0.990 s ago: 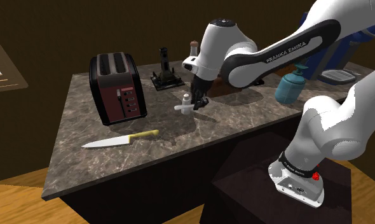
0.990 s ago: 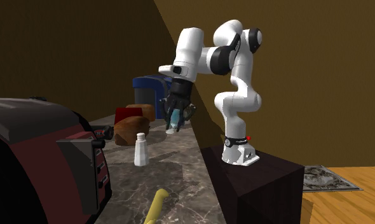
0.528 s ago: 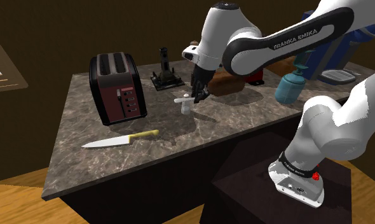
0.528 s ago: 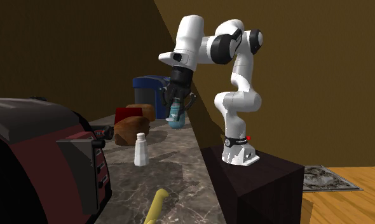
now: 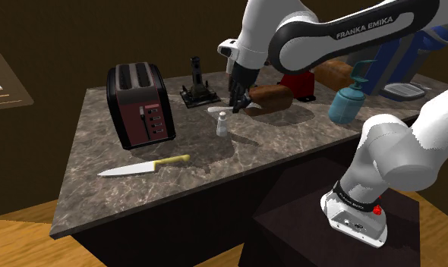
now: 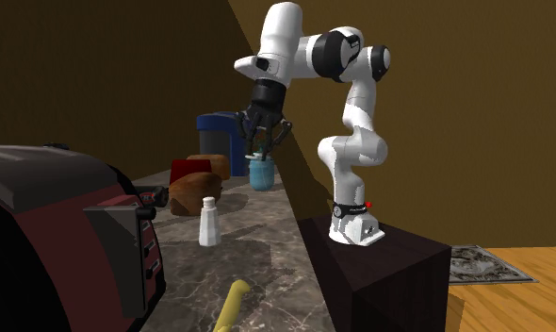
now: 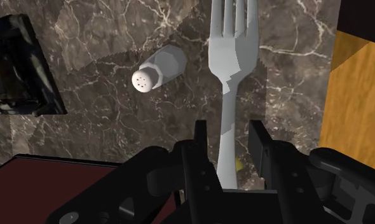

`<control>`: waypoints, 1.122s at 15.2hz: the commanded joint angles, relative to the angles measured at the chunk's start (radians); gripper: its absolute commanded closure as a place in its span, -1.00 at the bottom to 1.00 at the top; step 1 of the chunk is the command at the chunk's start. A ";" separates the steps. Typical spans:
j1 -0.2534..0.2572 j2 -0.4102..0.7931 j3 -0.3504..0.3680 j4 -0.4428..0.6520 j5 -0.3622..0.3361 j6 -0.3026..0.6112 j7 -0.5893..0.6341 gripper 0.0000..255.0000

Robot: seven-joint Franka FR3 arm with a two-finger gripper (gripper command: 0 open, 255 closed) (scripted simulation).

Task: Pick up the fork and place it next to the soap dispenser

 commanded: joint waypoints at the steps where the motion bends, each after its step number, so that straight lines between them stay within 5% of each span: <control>1: 0.001 -0.009 0.002 0.024 0.003 -0.033 -0.002 1.00; 17: 0.005 -0.020 0.006 0.230 0.016 -0.249 -0.024 1.00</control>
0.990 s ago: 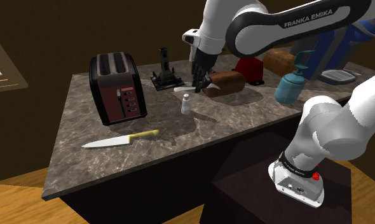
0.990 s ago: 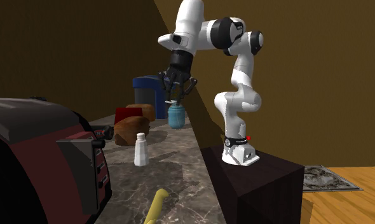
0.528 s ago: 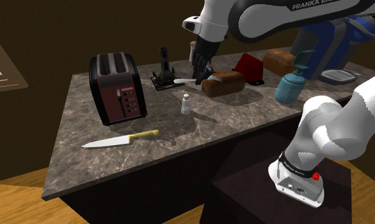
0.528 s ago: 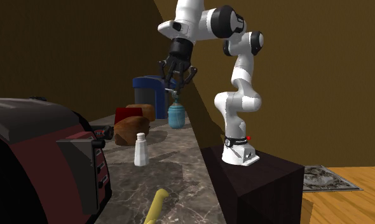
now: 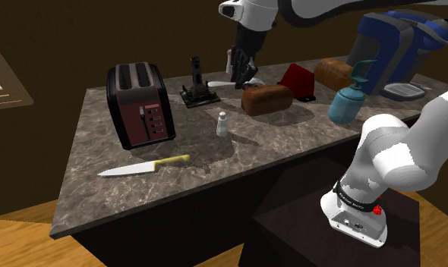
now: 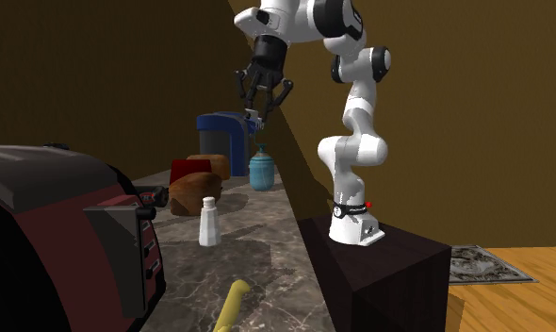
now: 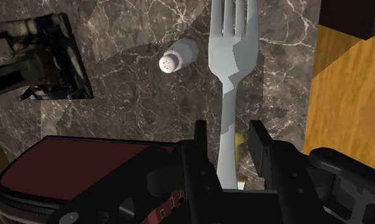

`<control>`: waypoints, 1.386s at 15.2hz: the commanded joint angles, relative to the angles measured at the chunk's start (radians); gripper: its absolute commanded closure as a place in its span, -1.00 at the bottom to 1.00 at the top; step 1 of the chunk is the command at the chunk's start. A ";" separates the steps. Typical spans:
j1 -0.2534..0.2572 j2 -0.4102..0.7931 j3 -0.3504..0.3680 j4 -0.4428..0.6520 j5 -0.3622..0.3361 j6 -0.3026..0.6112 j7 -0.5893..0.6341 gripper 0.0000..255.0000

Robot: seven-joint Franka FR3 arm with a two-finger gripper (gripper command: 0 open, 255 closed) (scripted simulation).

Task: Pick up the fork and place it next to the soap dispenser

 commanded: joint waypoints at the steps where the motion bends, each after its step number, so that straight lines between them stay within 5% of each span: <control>1: 0.000 0.004 0.001 0.032 0.001 -0.028 -0.002 1.00; 18: 0.002 0.057 0.005 0.310 0.010 -0.252 -0.024 1.00; 21: -0.008 0.001 -0.018 0.268 0.005 -0.263 -0.056 1.00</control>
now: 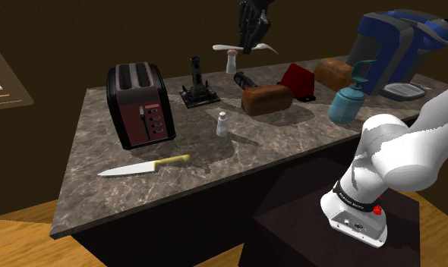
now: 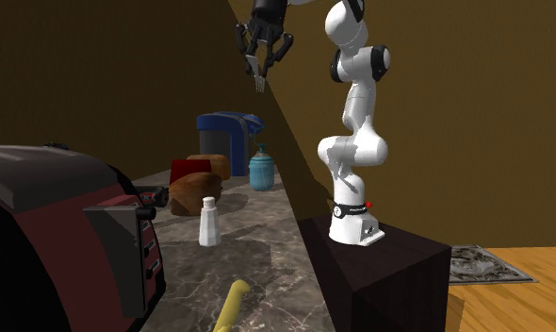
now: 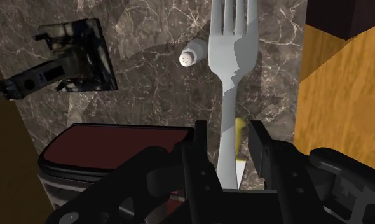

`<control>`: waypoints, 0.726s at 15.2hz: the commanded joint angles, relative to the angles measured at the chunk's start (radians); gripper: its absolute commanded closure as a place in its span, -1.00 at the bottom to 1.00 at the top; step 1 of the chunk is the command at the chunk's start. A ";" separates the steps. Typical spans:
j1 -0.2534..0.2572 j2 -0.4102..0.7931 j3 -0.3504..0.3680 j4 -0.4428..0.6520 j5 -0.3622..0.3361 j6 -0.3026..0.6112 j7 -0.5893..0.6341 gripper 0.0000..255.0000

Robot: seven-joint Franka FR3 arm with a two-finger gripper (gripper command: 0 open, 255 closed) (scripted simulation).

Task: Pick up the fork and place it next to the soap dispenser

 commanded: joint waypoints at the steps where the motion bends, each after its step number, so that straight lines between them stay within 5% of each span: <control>1: -0.010 -0.050 -0.023 -0.042 -0.006 -0.004 -0.032 1.00; 11: -0.067 -0.298 -0.154 -0.201 -0.072 -0.071 -0.203 1.00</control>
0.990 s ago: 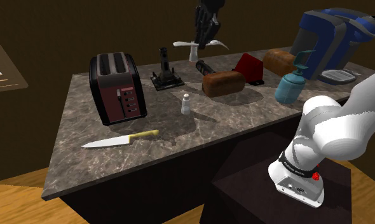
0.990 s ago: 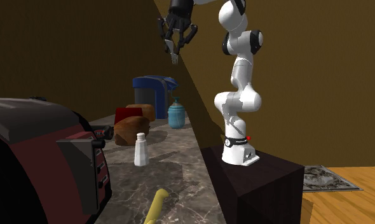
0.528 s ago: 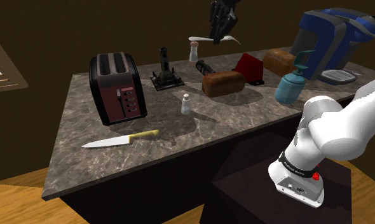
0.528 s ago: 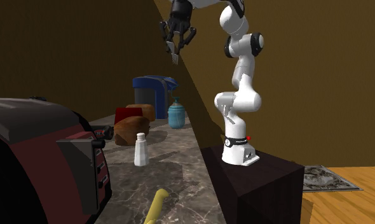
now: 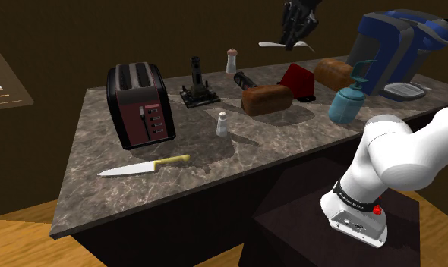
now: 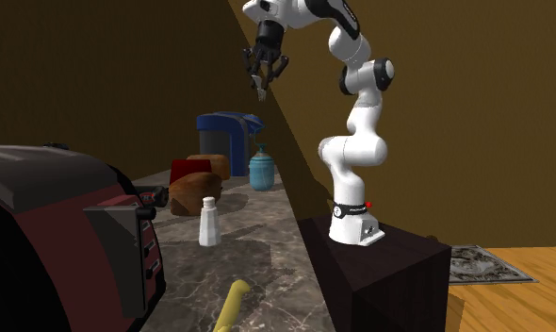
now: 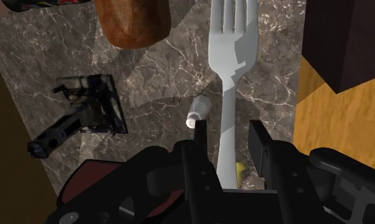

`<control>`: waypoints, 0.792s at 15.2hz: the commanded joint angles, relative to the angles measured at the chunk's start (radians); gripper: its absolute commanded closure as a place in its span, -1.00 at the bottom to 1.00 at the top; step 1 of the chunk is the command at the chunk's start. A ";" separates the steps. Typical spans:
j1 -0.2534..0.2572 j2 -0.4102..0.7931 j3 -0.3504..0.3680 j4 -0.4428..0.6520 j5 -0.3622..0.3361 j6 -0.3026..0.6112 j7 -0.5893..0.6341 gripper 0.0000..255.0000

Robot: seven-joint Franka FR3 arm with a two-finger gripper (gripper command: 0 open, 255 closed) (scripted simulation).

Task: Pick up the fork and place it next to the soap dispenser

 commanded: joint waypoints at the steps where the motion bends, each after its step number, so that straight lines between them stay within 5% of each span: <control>1: -0.013 -0.045 -0.029 -0.019 -0.018 -0.021 -0.040 1.00; 12: -0.084 -0.220 -0.203 -0.046 -0.142 -0.125 -0.260 1.00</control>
